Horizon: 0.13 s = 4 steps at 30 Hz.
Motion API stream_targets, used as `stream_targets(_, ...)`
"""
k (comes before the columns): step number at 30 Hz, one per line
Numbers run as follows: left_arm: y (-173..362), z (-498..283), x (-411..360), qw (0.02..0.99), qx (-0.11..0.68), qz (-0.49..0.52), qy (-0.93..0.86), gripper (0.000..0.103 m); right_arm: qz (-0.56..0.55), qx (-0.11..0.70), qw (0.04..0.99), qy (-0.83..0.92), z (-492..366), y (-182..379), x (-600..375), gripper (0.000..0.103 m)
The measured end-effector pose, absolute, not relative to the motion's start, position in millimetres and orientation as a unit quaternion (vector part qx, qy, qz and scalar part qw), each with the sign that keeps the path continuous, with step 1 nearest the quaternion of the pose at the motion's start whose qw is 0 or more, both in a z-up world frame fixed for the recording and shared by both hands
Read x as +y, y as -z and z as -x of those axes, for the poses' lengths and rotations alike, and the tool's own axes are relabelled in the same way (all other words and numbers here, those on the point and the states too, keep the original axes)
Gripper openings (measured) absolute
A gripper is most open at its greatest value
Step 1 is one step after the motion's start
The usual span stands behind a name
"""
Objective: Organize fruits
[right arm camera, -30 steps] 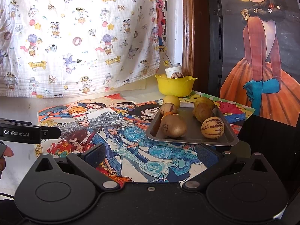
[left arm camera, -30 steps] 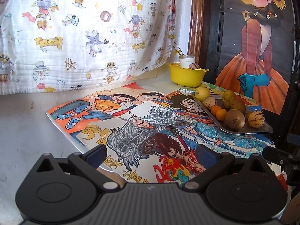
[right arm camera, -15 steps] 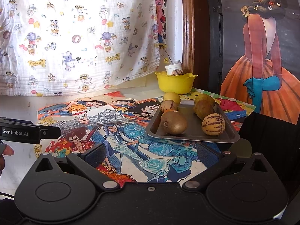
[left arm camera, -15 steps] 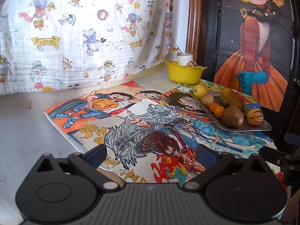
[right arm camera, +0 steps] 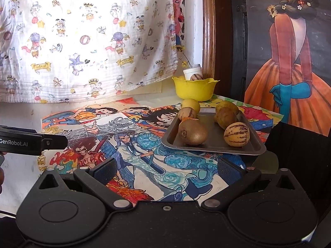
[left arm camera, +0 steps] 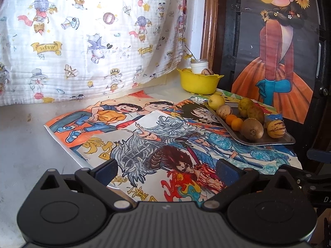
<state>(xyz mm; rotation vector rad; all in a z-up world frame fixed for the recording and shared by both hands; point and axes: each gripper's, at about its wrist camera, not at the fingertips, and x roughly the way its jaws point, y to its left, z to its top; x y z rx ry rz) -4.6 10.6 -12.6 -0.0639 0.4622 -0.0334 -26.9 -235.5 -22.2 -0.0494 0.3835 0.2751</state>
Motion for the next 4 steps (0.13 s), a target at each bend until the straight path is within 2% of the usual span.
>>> stream_targets(4, 13.0, 4.3, 9.8, 0.973, 0.230, 0.031, 0.016, 0.103, 0.024, 0.190, 0.972, -0.136, 26.9, 22.3, -235.6, 0.103)
